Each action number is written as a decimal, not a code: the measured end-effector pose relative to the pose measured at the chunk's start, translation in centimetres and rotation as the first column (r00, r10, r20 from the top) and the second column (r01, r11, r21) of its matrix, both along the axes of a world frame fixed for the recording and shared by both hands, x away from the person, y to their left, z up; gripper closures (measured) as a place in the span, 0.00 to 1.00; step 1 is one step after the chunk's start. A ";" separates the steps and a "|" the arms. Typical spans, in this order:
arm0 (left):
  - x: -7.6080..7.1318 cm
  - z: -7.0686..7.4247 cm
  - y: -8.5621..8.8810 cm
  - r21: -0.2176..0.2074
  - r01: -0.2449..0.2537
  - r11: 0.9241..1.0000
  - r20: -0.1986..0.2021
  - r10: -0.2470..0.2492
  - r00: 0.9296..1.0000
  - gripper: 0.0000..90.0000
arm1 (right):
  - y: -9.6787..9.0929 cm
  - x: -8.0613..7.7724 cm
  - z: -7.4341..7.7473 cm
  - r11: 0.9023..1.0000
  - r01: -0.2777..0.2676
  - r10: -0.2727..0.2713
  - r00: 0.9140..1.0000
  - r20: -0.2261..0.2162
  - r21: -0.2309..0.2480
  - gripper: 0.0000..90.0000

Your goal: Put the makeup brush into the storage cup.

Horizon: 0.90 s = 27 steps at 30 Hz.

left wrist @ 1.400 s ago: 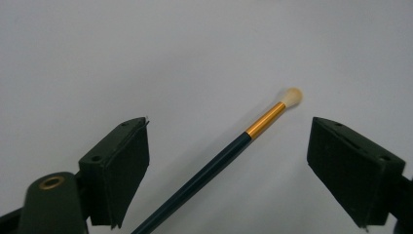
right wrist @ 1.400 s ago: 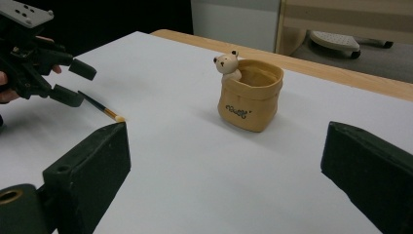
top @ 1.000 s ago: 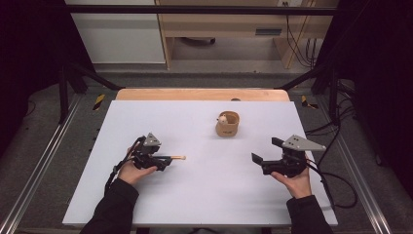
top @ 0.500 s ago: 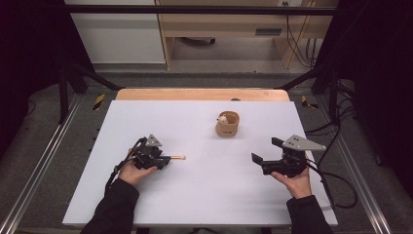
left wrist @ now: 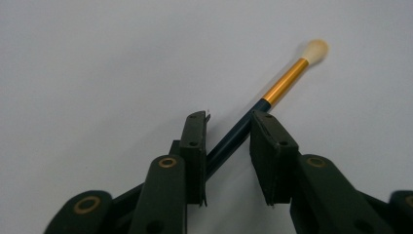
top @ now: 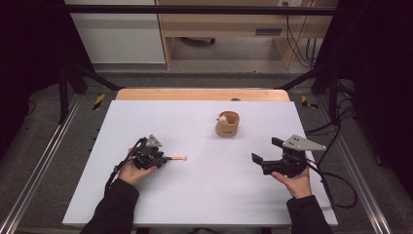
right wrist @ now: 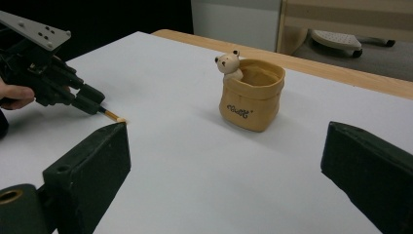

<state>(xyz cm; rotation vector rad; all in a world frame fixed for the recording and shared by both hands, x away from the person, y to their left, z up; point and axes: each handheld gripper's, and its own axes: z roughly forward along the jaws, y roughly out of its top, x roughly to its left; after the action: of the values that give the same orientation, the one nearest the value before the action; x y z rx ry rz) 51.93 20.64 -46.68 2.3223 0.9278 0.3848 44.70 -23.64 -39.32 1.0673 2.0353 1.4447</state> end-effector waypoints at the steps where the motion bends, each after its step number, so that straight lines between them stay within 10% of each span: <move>1: 0.0 0.0 0.0 0.000 0.002 1.000 0.001 -0.002 1.000 0.76 | 0.0 0.0 0.0 1.000 0.000 0.000 1.000 0.000 0.000 0.05; 14: -0.3 0.2 -0.3 0.017 -0.002 1.000 -0.018 0.002 1.000 0.92 | 0.0 0.0 0.0 1.000 -0.002 0.002 1.000 0.001 -0.005 0.05; 27: -0.4 0.5 -0.3 0.026 -0.001 1.000 -0.029 0.001 1.000 0.79 | 0.0 0.0 0.0 1.000 -0.002 0.002 1.000 0.000 -0.008 0.05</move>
<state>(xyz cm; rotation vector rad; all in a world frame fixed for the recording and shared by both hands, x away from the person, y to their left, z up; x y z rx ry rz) 51.48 20.35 -46.19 2.3568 0.9432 0.3662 44.71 -23.65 -39.37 1.0622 2.0412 1.4365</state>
